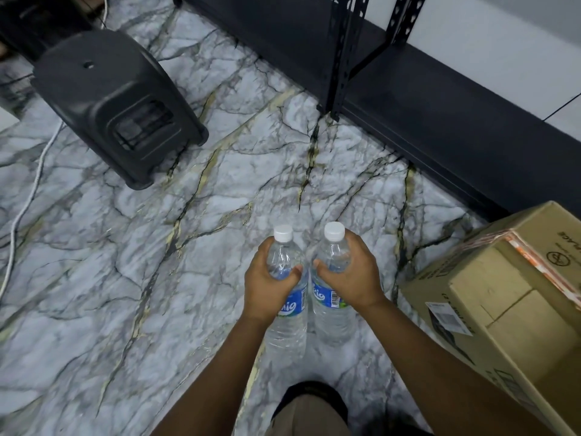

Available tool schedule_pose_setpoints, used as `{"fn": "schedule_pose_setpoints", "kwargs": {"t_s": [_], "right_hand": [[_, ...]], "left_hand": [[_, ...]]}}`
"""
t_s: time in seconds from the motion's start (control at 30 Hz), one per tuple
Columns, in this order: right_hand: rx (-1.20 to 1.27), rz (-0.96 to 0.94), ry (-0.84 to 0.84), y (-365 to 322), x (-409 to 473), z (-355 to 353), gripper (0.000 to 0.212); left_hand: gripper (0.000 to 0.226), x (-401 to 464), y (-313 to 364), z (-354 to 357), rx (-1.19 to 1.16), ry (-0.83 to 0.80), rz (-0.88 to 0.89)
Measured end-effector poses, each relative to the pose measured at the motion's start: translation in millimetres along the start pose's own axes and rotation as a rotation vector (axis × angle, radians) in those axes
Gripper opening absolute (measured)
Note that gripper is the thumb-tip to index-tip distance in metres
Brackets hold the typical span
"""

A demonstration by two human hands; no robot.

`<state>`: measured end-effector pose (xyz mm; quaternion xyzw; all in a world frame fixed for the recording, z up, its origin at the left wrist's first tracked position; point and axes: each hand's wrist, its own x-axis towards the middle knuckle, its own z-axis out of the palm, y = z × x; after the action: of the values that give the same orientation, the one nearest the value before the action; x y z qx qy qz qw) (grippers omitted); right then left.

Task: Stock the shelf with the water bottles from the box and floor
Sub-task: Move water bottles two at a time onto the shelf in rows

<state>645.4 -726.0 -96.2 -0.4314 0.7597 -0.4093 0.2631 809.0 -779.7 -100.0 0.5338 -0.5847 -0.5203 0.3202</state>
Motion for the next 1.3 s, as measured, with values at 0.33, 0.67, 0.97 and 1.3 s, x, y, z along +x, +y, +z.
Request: {"fn": "schedule_pose_setpoints", "kwargs": {"t_s": [0.33, 0.67, 0.97, 1.3], "right_hand": [[0.020, 0.106, 0.032, -32, -5, -51, 0.072], [0.079, 0.136, 0.150, -58, -20, -126, 0.058], [0.103, 0.161, 0.272, -62, -52, -208, 0.058], [0.103, 0.217, 0.404, -50, -102, -313, 0.053]], "left_hand": [[0.060, -4, 63, 3, 0.051, -0.087, 0.052], [0.063, -16, 128, 26, 0.044, -0.219, 0.110], [0.061, -46, 189, 71, 0.016, -0.302, 0.193], [0.059, -102, 251, 152, 0.077, -0.411, 0.274]]}}
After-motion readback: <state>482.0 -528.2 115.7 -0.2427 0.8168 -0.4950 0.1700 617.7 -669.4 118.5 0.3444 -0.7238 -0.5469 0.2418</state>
